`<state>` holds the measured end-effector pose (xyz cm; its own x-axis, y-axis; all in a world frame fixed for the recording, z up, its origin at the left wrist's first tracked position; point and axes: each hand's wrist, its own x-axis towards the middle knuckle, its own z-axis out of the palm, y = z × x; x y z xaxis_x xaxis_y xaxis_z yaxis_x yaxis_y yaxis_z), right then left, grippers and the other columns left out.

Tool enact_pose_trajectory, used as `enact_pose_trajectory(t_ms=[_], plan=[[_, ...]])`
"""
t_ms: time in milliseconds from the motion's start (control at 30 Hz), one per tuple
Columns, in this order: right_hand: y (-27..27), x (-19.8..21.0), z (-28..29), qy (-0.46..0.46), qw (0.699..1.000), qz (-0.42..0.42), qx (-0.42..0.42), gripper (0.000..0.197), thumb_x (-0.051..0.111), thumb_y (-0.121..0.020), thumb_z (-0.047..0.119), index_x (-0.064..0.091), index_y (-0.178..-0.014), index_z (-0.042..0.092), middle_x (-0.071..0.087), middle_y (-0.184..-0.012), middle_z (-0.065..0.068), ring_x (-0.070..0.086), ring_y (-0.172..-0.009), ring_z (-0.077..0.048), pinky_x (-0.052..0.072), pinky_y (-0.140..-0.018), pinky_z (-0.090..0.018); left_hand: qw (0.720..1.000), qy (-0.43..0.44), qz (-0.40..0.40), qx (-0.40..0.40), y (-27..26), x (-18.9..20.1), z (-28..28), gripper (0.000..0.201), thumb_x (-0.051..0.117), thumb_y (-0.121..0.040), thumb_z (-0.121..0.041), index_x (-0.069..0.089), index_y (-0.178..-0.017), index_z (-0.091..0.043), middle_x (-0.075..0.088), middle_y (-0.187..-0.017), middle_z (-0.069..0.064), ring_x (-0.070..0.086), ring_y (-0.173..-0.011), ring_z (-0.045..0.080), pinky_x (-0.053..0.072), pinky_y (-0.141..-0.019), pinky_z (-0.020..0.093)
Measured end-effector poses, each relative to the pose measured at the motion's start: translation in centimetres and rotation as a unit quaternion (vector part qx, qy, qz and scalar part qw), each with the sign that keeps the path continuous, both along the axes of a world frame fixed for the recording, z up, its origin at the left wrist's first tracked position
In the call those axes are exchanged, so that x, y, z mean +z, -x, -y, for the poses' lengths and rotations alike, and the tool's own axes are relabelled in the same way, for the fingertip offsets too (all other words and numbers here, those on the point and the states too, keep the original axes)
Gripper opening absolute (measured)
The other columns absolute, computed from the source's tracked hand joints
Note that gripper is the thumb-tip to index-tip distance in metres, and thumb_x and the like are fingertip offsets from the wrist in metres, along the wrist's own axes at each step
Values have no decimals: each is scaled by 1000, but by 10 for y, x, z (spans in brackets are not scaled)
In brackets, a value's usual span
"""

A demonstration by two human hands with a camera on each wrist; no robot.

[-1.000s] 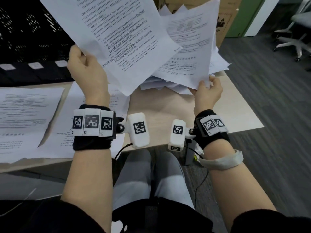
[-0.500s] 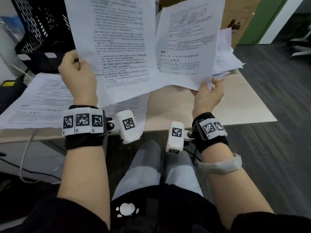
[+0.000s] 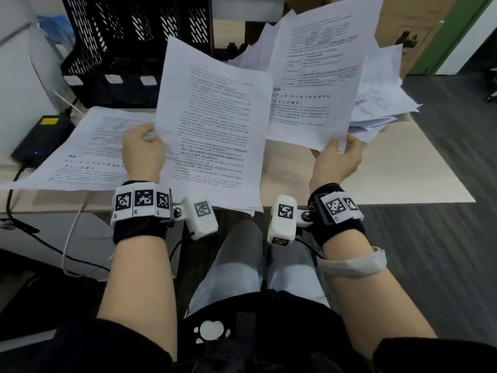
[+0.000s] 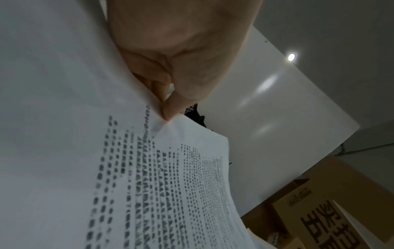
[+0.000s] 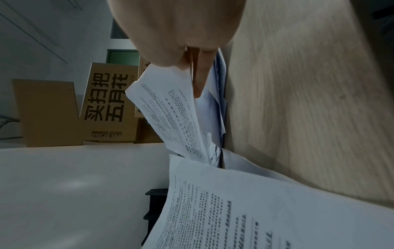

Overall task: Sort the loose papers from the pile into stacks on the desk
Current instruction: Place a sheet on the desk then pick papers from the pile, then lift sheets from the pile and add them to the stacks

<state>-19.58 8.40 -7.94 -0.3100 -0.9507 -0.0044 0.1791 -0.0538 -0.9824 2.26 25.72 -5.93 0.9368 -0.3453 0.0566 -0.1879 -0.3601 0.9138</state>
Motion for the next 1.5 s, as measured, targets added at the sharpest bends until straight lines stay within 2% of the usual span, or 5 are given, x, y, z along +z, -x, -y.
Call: enact_pose_trajectory(t_ms=[333, 567, 967, 1300, 1500], plan=[[8, -12, 3, -3, 997, -20, -71, 22, 48, -87, -2, 58, -107, 1, 57, -97, -2, 55, -87, -19, 48, -78, -22, 996, -86, -13, -29, -5, -9, 6, 49, 52, -90, -8, 44, -138, -12, 60, -126, 13, 52, -120, 28, 40, -104, 35], [4, -18, -5, -22, 999, 8, -47, 20, 49, -84, 2, 54, -90, 20, 56, -89, 10, 63, -94, -28, 56, -81, -50, 988, -46, 11, -150, 14, 8, 1, 46, 70, -82, -14, 58, -126, -12, 62, -123, 3, 54, -117, 18, 41, -103, 31], [17, -10, -17, -9, 998, 33, -57, 17, 46, -90, 0, 52, -97, 14, 60, -108, -6, 62, -98, -25, 60, -76, -38, 827, -335, -14, -450, 65, 11, -13, 86, 80, -69, -7, 41, -137, -41, 29, -151, -5, 21, -142, 15, 19, -108, 26], [39, 2, -26, 18, 996, 83, -38, 20, 45, -91, -4, 52, -98, 13, 57, -107, -6, 60, -89, -19, 59, -67, -25, 869, -279, 3, -408, 78, -13, 3, 58, 47, -88, 4, 49, -134, -32, 26, -155, -7, 3, -147, 22, -2, -118, 39], [44, 13, -27, 31, 995, 96, 7, 22, 50, -87, -2, 55, -90, 19, 60, -96, 2, 63, -101, -30, 57, -84, -49, 885, -265, 12, -383, 89, -13, 12, 64, 73, -71, -18, 51, -128, -36, 39, -149, 0, 29, -141, 21, 13, -119, 38]])
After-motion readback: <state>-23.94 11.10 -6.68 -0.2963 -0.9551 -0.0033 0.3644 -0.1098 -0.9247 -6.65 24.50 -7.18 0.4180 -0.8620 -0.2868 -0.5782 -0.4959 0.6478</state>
